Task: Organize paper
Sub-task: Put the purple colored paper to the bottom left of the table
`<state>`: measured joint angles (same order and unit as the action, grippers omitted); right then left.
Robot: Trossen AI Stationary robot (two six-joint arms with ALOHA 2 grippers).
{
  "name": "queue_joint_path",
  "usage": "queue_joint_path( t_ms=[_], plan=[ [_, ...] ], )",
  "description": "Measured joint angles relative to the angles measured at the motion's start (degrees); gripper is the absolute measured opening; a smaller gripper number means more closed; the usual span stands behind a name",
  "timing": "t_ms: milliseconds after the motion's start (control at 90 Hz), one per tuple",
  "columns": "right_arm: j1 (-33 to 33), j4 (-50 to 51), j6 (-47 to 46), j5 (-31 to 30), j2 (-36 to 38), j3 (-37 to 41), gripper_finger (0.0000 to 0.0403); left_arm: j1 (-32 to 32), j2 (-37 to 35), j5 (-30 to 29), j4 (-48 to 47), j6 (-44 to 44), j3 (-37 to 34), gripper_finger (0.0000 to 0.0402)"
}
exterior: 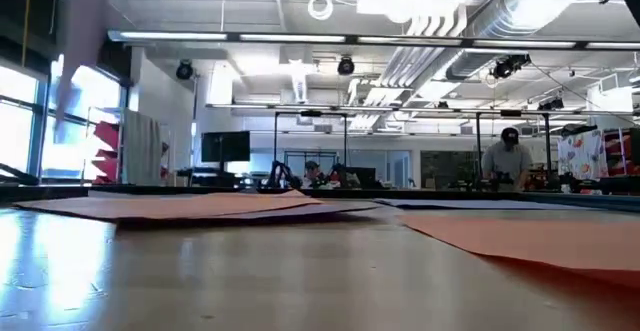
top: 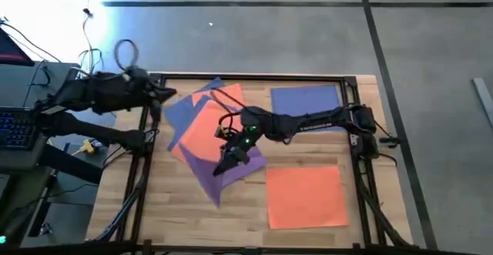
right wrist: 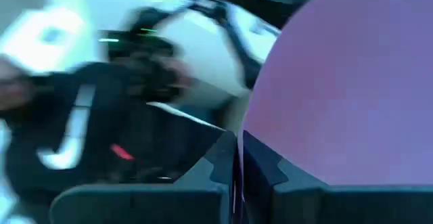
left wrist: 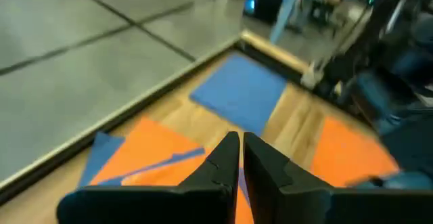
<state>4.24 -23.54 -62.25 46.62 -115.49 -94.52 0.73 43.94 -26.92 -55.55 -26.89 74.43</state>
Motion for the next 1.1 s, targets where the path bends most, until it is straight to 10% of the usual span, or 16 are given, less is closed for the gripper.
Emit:
queue_joint_path(
  t_ms=[422,733,1100],
  plan=[
    [2.92,58.20,16.13,-26.67,-0.21,0.49,0.0000,0.00,1.10,2.13,-6.69,-11.43,-0.21,0.0000],
    [7.09,44.05,4.38,-29.95,-0.14,9.91,0.0000,-0.74,4.92,10.72,-9.03,-17.03,-0.21,0.0000],
    [12.12,35.43,-23.21,-56.44,-0.12,14.19,0.0000,-6.37,6.76,9.75,-10.74,-17.48,-0.17,0.0000]
  ],
)
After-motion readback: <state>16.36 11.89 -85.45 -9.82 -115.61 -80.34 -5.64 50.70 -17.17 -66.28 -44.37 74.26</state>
